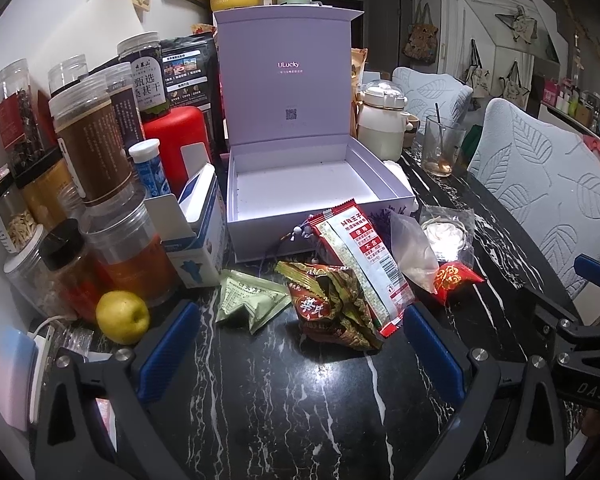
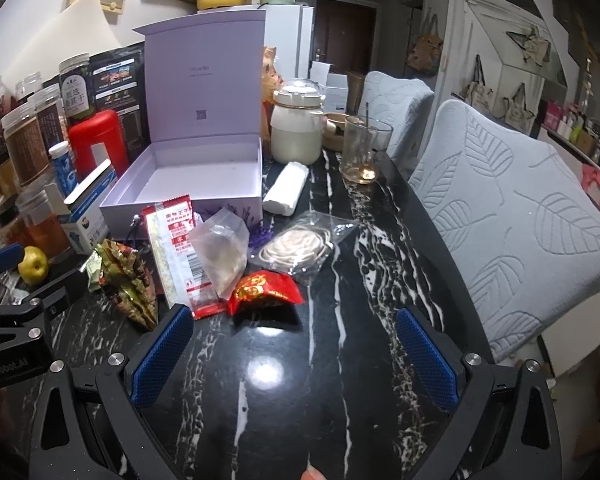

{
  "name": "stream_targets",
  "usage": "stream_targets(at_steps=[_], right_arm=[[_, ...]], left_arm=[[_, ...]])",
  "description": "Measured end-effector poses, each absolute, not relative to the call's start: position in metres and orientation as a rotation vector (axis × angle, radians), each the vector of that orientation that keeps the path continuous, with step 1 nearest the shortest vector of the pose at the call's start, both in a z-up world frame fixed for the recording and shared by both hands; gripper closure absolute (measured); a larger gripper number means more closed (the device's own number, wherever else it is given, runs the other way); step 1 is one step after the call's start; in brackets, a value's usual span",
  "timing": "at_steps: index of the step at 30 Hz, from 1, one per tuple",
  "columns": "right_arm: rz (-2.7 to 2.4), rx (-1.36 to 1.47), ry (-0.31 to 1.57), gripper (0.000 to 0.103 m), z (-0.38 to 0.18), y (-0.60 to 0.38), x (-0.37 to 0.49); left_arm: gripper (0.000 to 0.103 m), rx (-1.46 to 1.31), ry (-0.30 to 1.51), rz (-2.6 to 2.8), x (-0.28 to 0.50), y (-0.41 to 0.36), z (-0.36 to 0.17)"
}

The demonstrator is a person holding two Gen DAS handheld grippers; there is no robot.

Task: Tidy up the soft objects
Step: 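Move both tools toward the snack pile beside the lavender box, then grasp the red-and-gold snack bag with the left gripper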

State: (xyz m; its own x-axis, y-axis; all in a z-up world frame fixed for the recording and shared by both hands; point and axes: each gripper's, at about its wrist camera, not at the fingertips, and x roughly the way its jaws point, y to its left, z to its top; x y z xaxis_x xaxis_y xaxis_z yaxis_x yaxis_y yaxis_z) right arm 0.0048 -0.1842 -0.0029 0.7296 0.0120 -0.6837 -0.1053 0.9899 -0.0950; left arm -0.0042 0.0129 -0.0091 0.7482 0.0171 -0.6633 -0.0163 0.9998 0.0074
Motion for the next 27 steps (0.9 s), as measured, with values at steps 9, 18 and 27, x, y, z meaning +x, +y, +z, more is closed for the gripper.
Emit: stream_targets(at_steps=[9,18,27], right_arm=[[0.079,-0.123,0.764,0.000,-0.006,-0.181,0.007],[0.140,-0.081,0.767,0.000,-0.008,-0.180,0.007],[0.174,-0.051,0.775,0.000,-0.014,-0.181,0.012]], left_arm=[[0.000,-0.005,0.732,0.012,-0.006,0.015,-0.012],[0.000,-0.012,0.738,0.008,-0.008,0.019,-0.015],[0.000,-0.050,0.769,-0.019,-0.001,0.024,-0.028]])
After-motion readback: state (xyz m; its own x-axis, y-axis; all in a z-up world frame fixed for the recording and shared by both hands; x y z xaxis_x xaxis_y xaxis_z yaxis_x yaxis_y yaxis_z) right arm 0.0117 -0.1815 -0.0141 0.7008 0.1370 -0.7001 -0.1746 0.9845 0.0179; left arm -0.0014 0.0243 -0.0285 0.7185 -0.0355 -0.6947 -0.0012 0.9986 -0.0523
